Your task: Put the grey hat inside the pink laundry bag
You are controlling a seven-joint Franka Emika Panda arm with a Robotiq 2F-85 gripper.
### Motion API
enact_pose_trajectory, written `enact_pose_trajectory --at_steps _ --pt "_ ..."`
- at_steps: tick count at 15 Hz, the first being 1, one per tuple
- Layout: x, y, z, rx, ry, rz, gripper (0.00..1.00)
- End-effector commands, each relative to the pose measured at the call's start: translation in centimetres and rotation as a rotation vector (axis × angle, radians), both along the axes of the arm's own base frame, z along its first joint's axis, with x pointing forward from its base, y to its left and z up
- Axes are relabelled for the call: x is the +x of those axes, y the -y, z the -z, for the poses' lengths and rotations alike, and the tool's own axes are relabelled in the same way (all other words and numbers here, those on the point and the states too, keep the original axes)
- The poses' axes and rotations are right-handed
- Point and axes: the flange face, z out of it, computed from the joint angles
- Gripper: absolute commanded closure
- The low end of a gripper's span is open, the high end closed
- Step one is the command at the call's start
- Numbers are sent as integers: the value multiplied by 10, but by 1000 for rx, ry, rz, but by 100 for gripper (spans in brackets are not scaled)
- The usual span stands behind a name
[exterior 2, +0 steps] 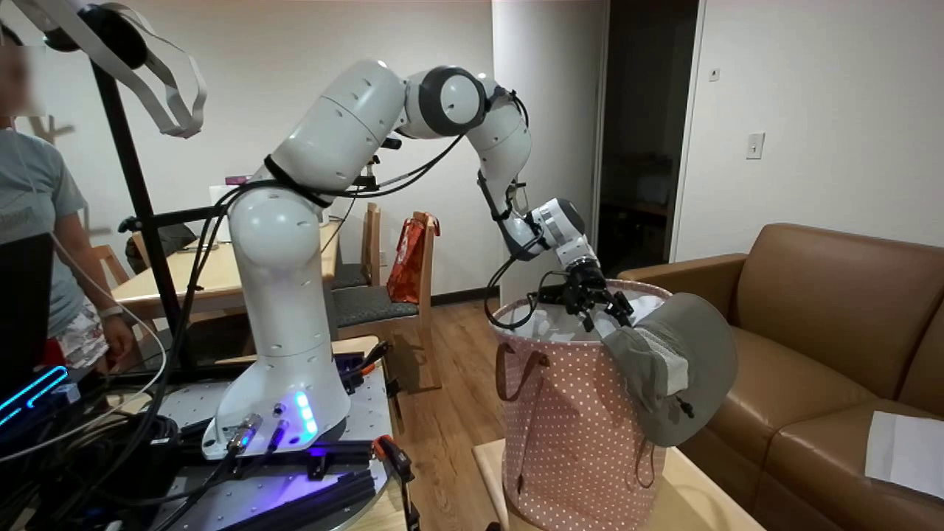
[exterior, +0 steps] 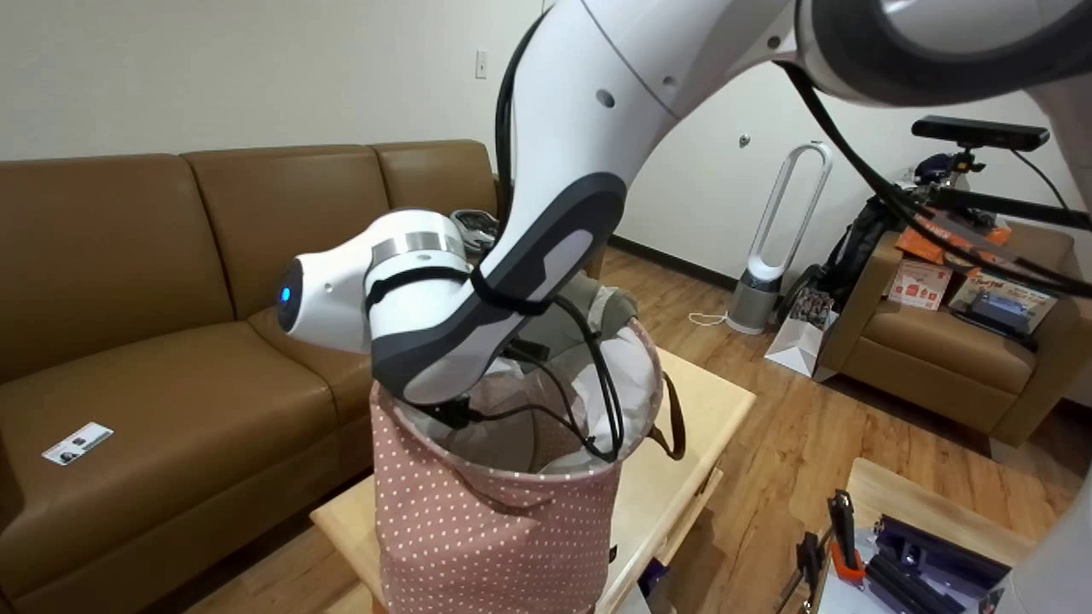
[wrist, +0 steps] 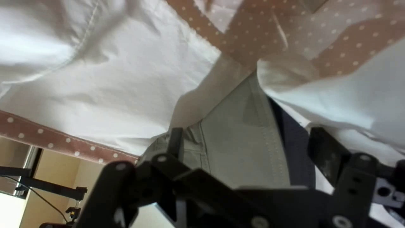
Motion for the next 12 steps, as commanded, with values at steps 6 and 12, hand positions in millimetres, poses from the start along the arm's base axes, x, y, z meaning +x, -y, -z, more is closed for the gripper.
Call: enact_pose_trajectory --at_steps 6,12 --pt "7 -2 3 -172 -30 47 0" --pt "20 -1 6 -245 29 -94 0"
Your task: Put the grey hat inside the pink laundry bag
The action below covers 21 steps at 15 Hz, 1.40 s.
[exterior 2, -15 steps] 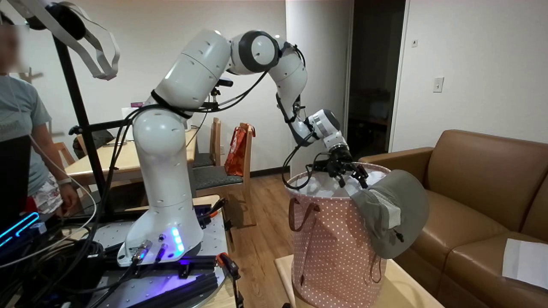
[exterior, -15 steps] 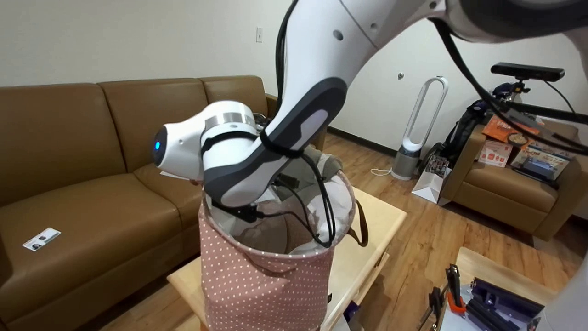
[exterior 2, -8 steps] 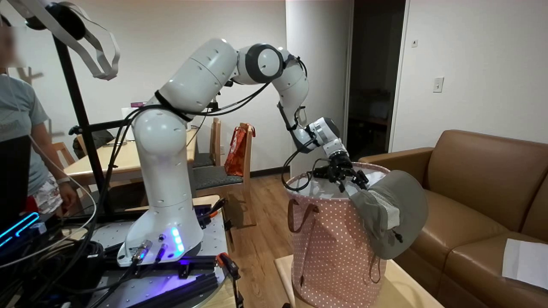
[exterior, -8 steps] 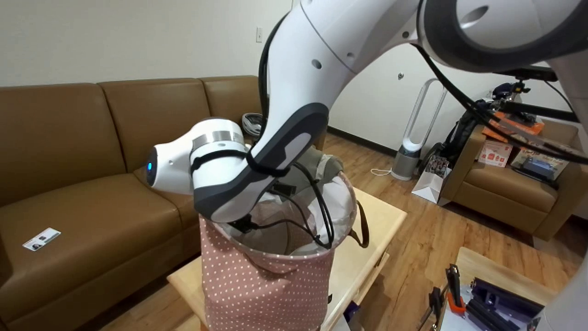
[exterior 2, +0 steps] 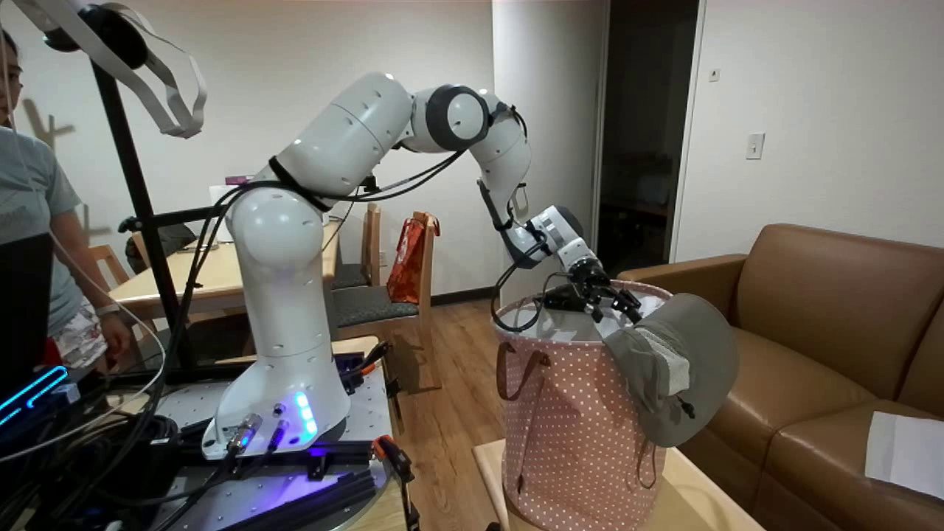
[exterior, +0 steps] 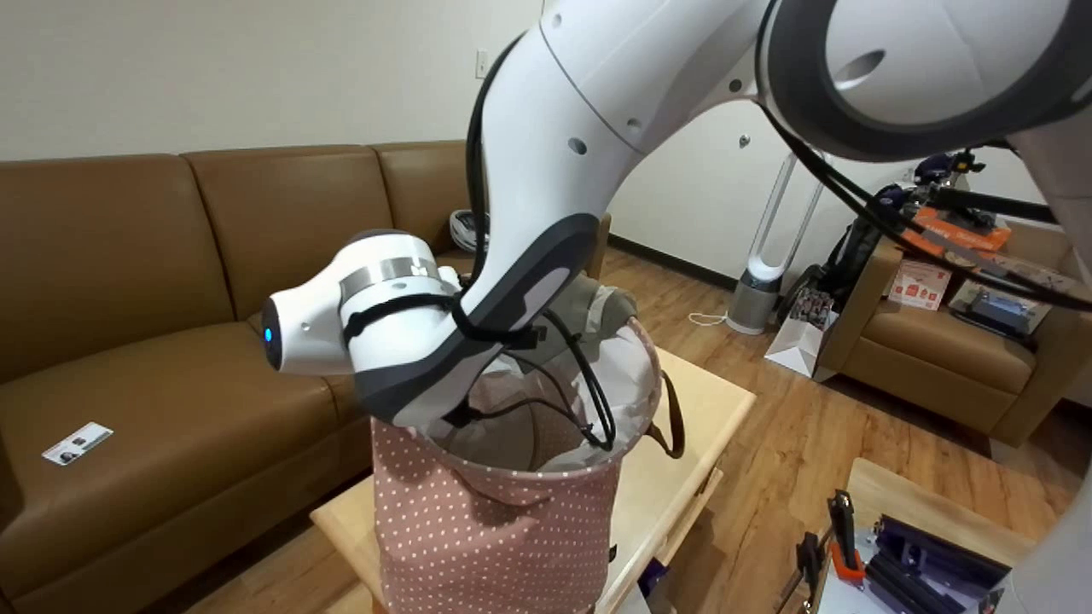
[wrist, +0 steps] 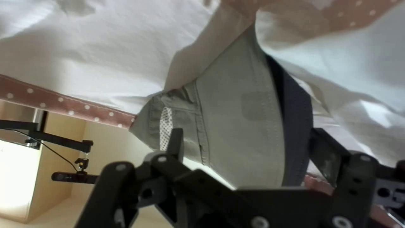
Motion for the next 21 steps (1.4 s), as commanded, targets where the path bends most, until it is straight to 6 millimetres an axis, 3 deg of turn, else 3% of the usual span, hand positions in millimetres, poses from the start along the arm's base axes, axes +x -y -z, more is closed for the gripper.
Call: enact_pose_trajectory --at_steps 1,11,13,15,16,18,21 --pt "9 2 2 -59 21 -71 0" --pt "5 -3 4 4 -75 -55 0" --pt "2 -2 3 -67 -79 -24 0" --pt "-1 -5 2 11 -133 22 0" --pt "-12 53 22 67 -121 26 0" --pt "-4 67 -5 142 -84 -5 0" --pt "14 108 -55 280 -31 -44 0"
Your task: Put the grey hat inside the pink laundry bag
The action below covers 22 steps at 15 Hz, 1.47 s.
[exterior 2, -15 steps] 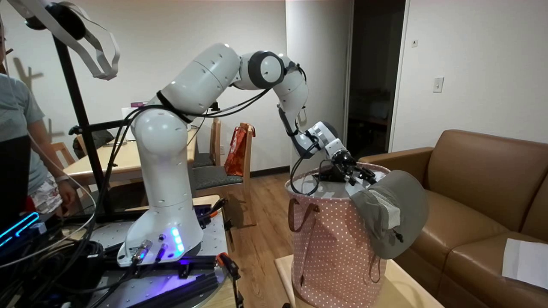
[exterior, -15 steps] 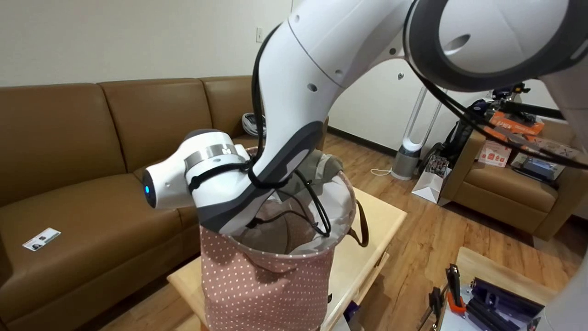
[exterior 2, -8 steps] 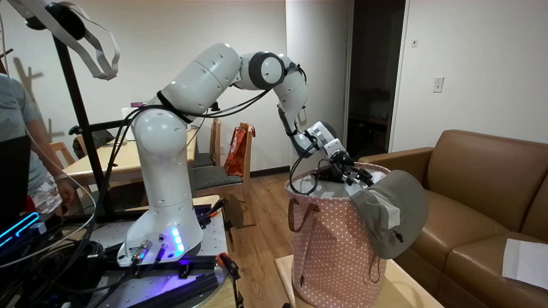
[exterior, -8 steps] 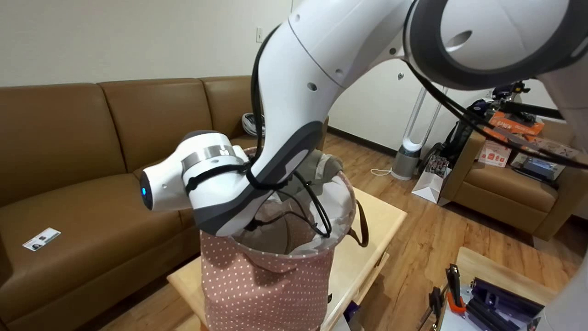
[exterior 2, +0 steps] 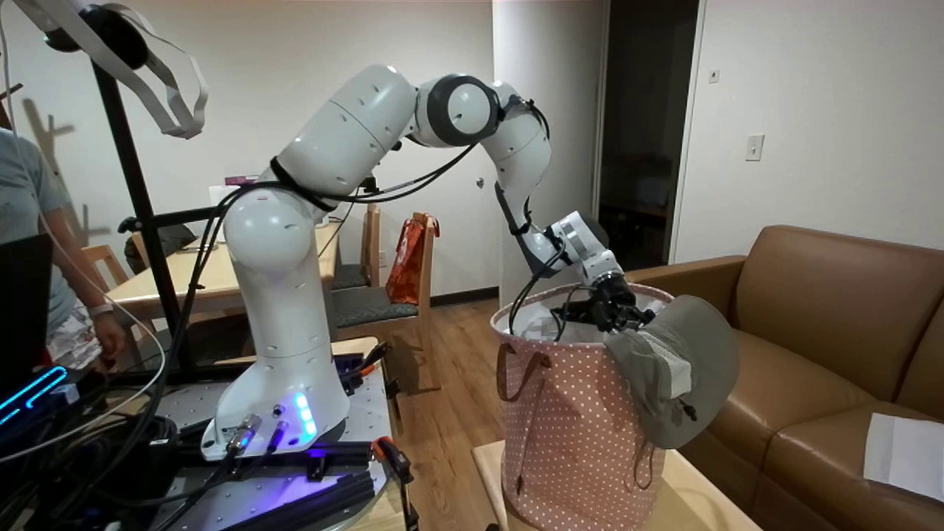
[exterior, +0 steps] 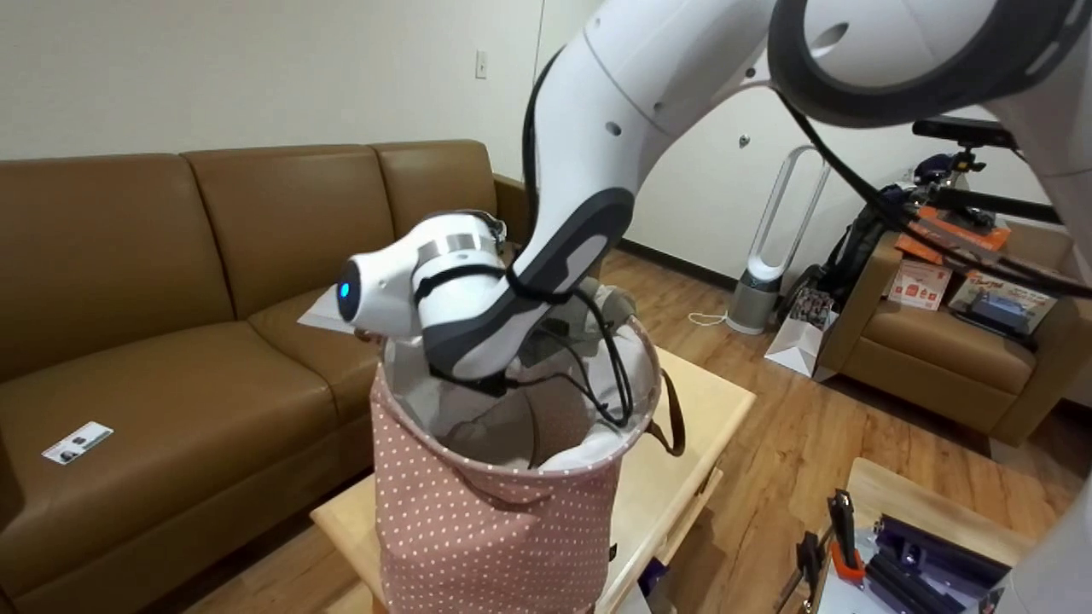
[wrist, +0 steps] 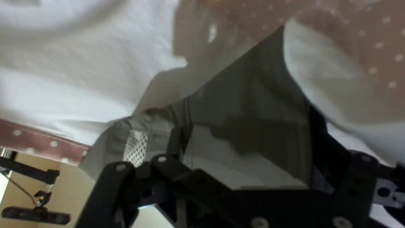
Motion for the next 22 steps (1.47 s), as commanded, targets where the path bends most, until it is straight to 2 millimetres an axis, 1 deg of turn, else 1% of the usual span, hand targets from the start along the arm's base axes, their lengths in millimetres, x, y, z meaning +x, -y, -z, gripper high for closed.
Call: enact_pose_trajectory --at_steps 1,2,3,4,5,8,10,11,14,16,17,19,21,22 --pt "11 43 -81 176 58 -37 0" --pt "16 56 -100 217 83 -36 0" --pt "20 65 -113 255 96 -39 0" --pt "21 70 -121 286 100 -51 25" --pt "23 75 -129 309 99 -49 26" --pt "19 85 -139 367 89 -53 47" --pt "17 88 -139 389 84 -45 59" --pt "17 90 -139 405 82 -42 67" --pt "17 88 -146 448 98 -48 85" --pt "20 80 -165 489 121 -83 97" --pt "22 75 -178 511 138 -107 100" --pt "24 66 -208 541 172 -150 100" --pt "24 59 -241 563 200 -199 99" --pt "22 56 -262 573 225 -224 99"
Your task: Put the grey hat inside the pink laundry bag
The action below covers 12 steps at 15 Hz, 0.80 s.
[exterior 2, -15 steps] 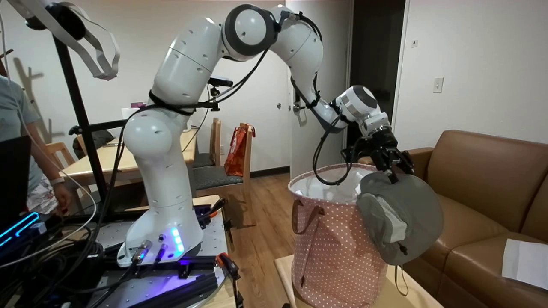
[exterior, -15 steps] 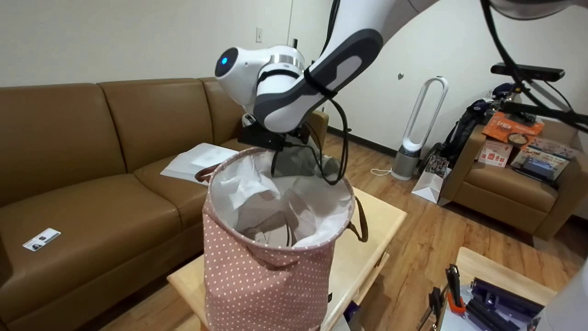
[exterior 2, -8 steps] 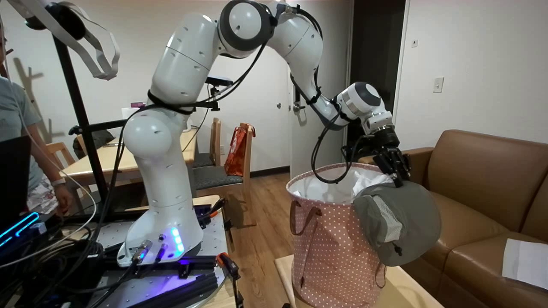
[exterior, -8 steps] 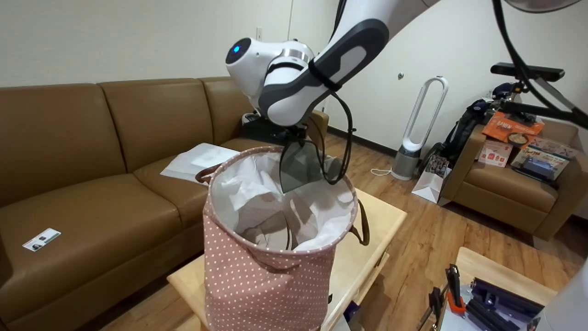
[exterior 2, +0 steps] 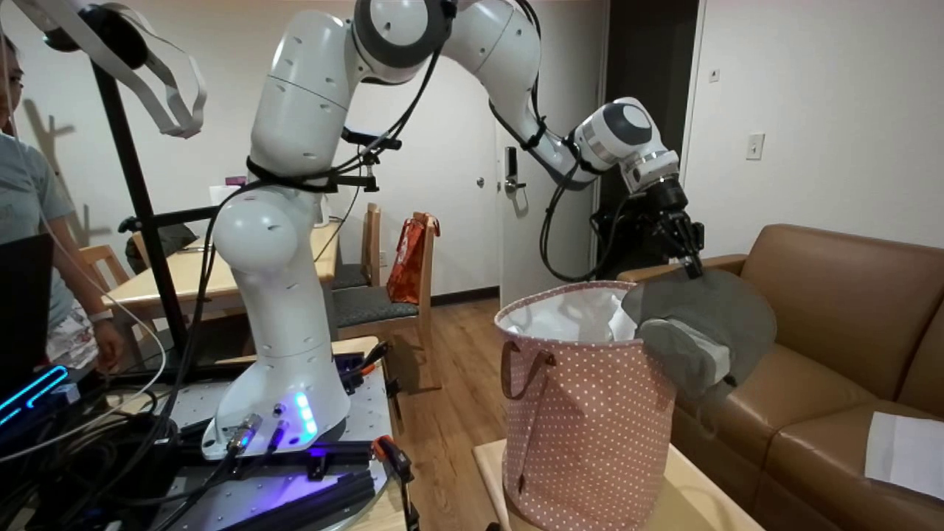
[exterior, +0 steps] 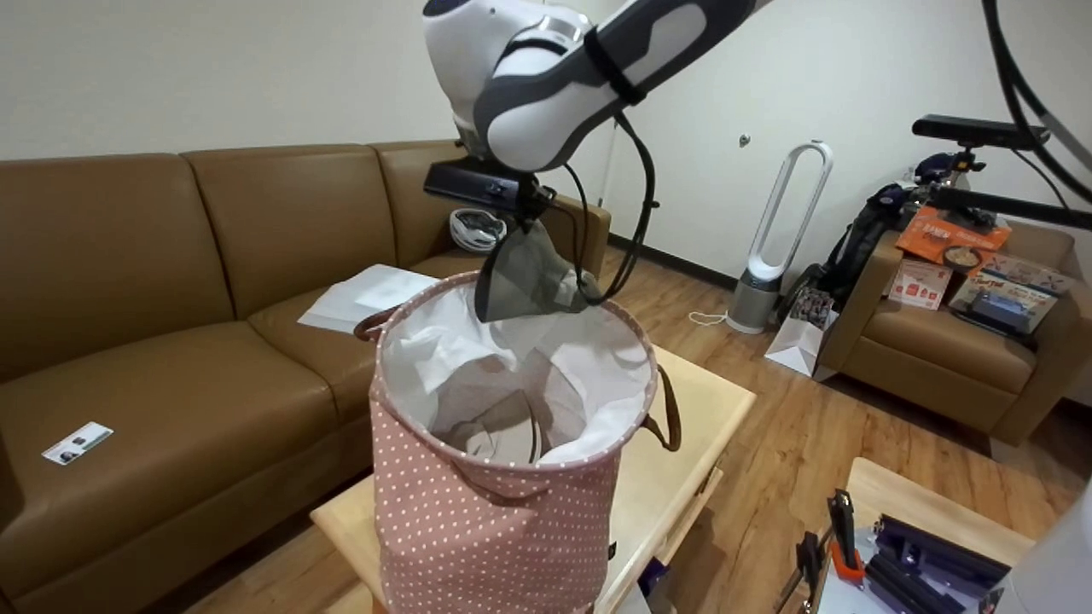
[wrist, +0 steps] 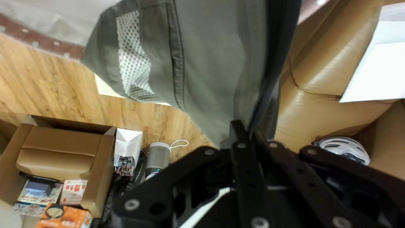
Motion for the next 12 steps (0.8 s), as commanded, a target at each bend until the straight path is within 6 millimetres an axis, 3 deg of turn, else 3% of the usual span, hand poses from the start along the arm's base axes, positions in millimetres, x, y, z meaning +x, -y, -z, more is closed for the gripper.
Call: enact_pose_trajectory --at_steps 1,6,9,12 --pt "-15 -9 -68 55 76 -83 99" --pt "-44 -15 -156 60 189 -158 99" --pt "-70 -22 -182 78 199 -209 99" --pt "-96 -39 -193 154 191 -286 99"
